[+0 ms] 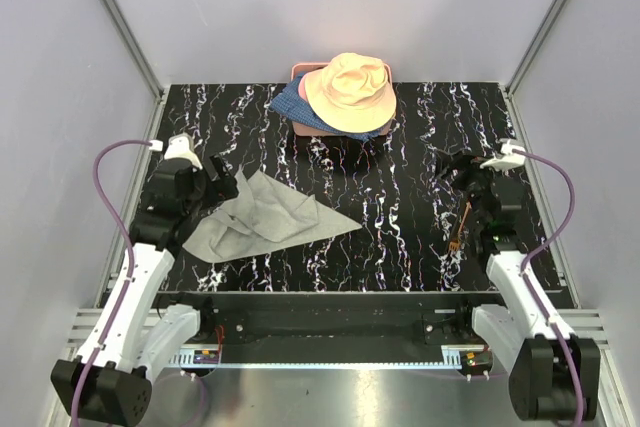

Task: Fold the napkin, place the utensils inside, and roll it up
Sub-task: Flatten the napkin out

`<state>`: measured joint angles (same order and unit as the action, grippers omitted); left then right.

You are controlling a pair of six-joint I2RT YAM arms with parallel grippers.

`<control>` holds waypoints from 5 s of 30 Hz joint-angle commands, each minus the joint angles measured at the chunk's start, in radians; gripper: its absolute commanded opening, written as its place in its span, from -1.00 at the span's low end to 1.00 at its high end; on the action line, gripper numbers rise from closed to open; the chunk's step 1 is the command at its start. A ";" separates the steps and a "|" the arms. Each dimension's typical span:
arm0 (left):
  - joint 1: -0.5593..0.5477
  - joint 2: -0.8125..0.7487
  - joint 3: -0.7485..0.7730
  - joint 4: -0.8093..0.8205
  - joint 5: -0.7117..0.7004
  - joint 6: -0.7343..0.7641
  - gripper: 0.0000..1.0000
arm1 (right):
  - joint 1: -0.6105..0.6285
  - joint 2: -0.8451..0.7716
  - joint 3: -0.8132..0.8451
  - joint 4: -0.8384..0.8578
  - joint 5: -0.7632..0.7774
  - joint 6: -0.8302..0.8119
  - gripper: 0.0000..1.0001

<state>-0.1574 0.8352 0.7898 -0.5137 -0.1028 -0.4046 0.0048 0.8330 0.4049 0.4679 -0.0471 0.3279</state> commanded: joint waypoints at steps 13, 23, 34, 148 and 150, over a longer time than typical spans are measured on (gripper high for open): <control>-0.184 0.157 -0.041 0.007 -0.011 -0.011 0.69 | 0.293 0.316 0.226 -0.223 -0.086 0.052 0.74; -0.225 0.367 -0.044 0.110 -0.109 -0.005 0.20 | 0.437 0.408 0.192 -0.190 -0.097 0.148 0.69; -0.225 0.521 -0.024 0.184 -0.103 0.004 -0.04 | 0.497 0.537 0.230 -0.202 -0.129 0.157 0.67; -0.194 0.261 -0.155 0.360 0.018 -0.111 0.48 | 0.512 0.640 0.410 -0.367 0.283 -0.214 -1.00; -0.180 0.315 -0.143 0.383 0.034 -0.100 0.35 | 0.514 0.638 0.407 -0.368 0.267 -0.208 -1.00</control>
<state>-0.3801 1.0550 0.6582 -0.1871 -0.0860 -0.4938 0.5140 1.4712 0.7815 0.0822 0.2584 0.0818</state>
